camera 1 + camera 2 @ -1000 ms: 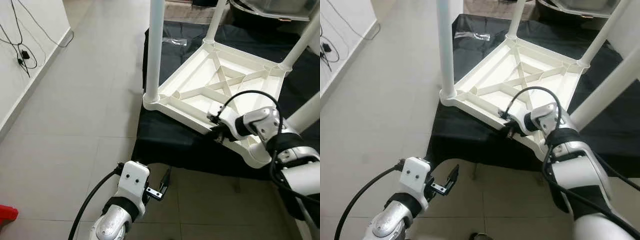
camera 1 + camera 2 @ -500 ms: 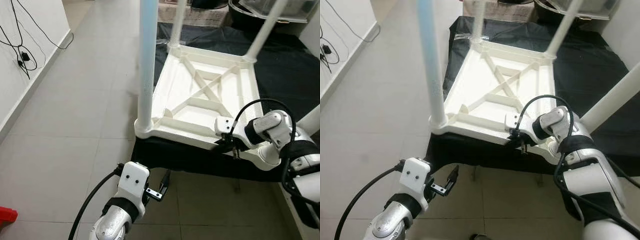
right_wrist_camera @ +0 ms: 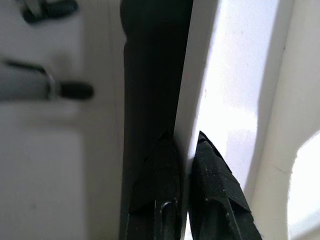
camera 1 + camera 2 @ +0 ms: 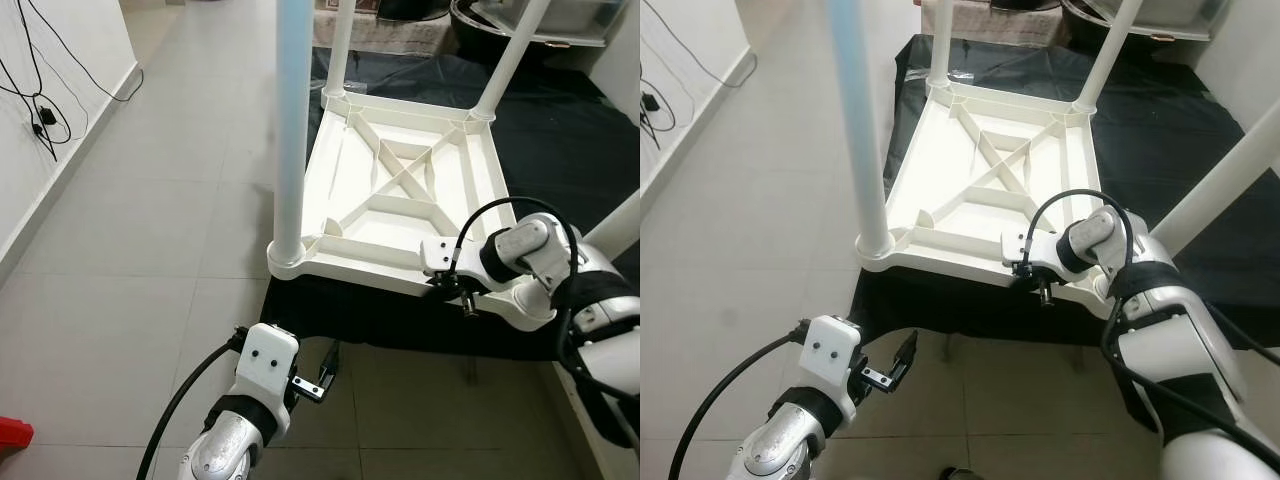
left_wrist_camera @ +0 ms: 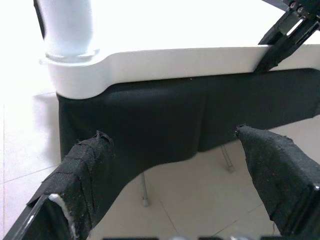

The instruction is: Building children table

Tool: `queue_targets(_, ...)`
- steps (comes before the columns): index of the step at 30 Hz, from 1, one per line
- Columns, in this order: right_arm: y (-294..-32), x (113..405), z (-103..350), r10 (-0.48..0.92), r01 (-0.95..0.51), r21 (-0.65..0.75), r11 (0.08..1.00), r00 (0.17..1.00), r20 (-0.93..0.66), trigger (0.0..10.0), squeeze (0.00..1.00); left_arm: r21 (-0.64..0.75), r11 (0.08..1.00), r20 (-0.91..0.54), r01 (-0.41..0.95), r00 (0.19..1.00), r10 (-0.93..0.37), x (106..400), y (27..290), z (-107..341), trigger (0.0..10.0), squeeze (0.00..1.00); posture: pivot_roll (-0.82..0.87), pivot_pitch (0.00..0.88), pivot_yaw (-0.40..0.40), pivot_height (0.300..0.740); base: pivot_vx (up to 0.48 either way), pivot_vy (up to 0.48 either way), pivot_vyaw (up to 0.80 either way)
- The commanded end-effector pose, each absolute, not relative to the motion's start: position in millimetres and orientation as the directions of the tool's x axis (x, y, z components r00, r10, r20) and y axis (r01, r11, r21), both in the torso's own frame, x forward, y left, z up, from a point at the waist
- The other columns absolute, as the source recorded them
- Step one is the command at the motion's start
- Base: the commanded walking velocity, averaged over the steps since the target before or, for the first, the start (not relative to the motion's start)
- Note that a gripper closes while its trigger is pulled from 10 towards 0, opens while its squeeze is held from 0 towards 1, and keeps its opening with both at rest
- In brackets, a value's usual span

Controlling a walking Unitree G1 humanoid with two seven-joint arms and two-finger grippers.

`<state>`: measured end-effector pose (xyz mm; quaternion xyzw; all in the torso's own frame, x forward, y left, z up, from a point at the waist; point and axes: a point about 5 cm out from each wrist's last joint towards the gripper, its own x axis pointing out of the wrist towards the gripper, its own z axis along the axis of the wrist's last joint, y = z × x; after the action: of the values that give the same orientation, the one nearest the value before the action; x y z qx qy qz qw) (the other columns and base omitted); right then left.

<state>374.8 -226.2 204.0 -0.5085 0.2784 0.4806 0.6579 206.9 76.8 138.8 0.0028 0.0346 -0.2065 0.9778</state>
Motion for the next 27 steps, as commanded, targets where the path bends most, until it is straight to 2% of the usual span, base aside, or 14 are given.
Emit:
queue_targets(1, -234.8, 375.1, 198.2, 0.231, -0.898, -0.439, -0.032, 0.420, -0.878, 0.0, 0.00, -0.022, 0.911, -0.095, 0.412, 0.906, -0.412, 204.9, 75.5, 132.4, 10.0, 0.00, 0.06, 0.201, -0.094, 0.740, 0.000, 0.000, 0.00)
queue_targets(2, -234.8, 375.1, 198.2, 0.231, -0.898, -0.439, -0.032, 0.420, -0.878, 0.0, 0.00, -0.022, 0.911, -0.095, 0.412, 0.906, -0.412, 204.9, 75.5, 132.4, 10.0, 0.00, 0.06, 0.201, -0.094, 0.740, 0.000, 0.000, 0.00)
queue_targets(5, -237.6, 383.5, 213.2, 0.179, -0.841, -0.540, -0.008, 0.530, -0.829, 0.0, 0.00, -0.023, 0.911, -0.094, 0.411, 0.907, -0.411, 205.3, 74.8, 132.5, 10.0, 0.00, 0.06, 0.203, -0.095, 0.740, 0.000, 0.000, 0.00)
queue_targets(13, -233.7, 389.7, 222.1, 0.177, -0.791, -0.612, 0.005, 0.603, -0.777, 0.0, 0.00, -0.024, 0.911, -0.094, 0.411, 0.907, -0.411, 206.6, 74.2, 132.2, 10.0, 0.00, 0.05, 0.202, -0.092, 0.740, 0.000, 0.000, 0.00)
queue_targets(16, -232.5, 393.4, 225.0, 0.157, -0.749, -0.663, 0.005, 0.655, -0.739, 0.0, 0.00, -0.023, 0.912, -0.094, 0.411, 0.907, -0.411, 207.0, 74.3, 132.0, 10.0, 0.00, 0.05, 0.202, -0.091, 0.740, 0.000, 0.000, 0.00)
queue_targets(18, -232.8, 394.4, 225.7, 0.147, -0.735, -0.678, 0.002, 0.671, -0.727, 0.3, 0.00, -0.023, 0.912, -0.093, 0.410, 0.907, -0.410, 207.0, 74.4, 132.1, 10.0, 0.00, 0.05, 0.202, -0.091, 0.740, 0.000, 0.000, 0.00)
queue_targets(19, -233.9, 395.4, 226.4, 0.126, -0.718, -0.696, -0.009, 0.690, -0.713, 4.7, 0.00, -0.023, 0.912, -0.093, 0.409, 0.908, -0.409, 207.0, 74.4, 132.0, 10.0, 0.00, 0.05, 0.202, -0.092, 0.740, 0.000, 0.000, 0.00)
queue_targets(20, -233.9, 395.4, 226.4, 0.126, -0.718, -0.696, -0.009, 0.690, -0.713, 4.7, 0.00, -0.023, 0.912, -0.093, 0.409, 0.908, -0.409, 207.0, 74.4, 132.0, 10.0, 0.00, 0.05, 0.202, -0.092, 0.740, 0.000, 0.000, 0.00)
queue_targets(21, -235.0, 396.3, 226.8, 0.108, -0.705, -0.709, -0.015, 0.704, -0.702, 10.0, 0.00, -0.023, 0.912, -0.093, 0.409, 0.908, -0.409, 207.0, 74.5, 132.0, 10.0, 0.00, 0.05, 0.202, -0.093, 0.740, 0.000, 0.000, 0.00)
queue_targets(27, -235.6, 396.6, 226.5, 0.089, -0.700, -0.714, -0.037, 0.709, -0.700, 10.0, 0.00, -0.024, 0.912, -0.094, 0.408, 0.908, -0.409, 206.9, 74.9, 131.9, 10.0, 0.00, 0.05, 0.203, -0.090, 0.740, 0.000, 0.000, 0.00)
